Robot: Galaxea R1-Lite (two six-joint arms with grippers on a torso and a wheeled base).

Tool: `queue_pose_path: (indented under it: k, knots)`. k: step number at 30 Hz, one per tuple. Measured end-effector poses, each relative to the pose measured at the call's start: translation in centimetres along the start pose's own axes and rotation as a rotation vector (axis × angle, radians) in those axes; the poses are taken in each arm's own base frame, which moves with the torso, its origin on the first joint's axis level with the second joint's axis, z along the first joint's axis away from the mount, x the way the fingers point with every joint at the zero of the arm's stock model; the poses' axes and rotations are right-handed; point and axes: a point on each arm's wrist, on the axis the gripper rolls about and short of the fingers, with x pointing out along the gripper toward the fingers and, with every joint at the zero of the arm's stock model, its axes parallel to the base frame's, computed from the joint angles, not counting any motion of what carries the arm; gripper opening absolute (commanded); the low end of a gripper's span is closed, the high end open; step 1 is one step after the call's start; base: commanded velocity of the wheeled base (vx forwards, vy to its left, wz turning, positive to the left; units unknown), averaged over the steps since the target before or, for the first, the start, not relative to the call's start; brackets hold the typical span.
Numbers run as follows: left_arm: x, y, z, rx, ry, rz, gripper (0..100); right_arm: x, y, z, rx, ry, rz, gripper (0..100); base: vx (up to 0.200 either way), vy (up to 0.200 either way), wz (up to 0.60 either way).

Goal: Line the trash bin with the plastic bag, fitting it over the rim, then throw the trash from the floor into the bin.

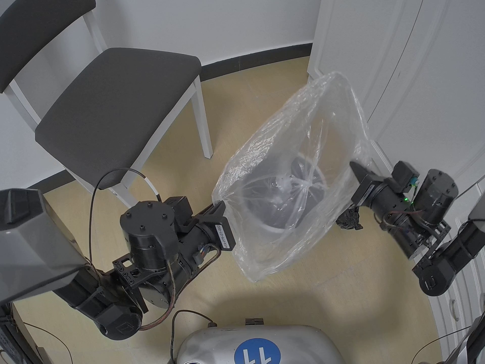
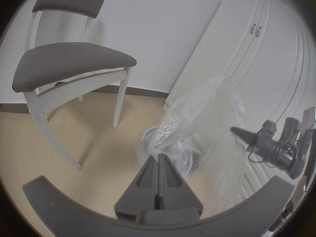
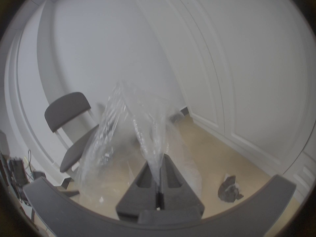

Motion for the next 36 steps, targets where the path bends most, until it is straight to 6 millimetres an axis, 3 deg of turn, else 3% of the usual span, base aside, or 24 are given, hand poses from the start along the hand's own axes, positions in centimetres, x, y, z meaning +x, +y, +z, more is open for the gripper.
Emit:
queue_pose_path:
  k: [3,7,13,24,30,36]
  knots:
    - [0.2,0.2,-0.4,0.002,-0.001,0.007,0,0.2,-0.2,-2.1,-0.003,0.068,0.001,0,0.0,0.0,0.0]
    - [0.4,0.3,-0.7,0.004,0.004,0.012,0,0.2,0.1,-3.2,0.008,0.103,0.011,0,0.0,0.0,0.0]
    - [0.5,0.5,-0.9,0.006,0.001,0.025,0,-0.2,1.3,-2.6,0.063,0.107,0.043,0,0.0,0.0,0.0]
    - [0.9,1.1,0.2,-0.008,-0.045,0.047,0,0.2,1.8,-2.1,0.167,0.359,-0.061,0,0.0,0.0,0.0]
    - [1.6,2.2,1.3,-0.022,-0.093,0.08,0,1.4,1.8,-0.6,0.194,0.316,-0.116,0,0.0,0.0,0.0]
    - [1.7,2.6,0.8,-0.011,-0.062,0.098,0,2.0,1.7,-0.4,0.2,0.294,-0.127,0,0.0,0.0,0.0]
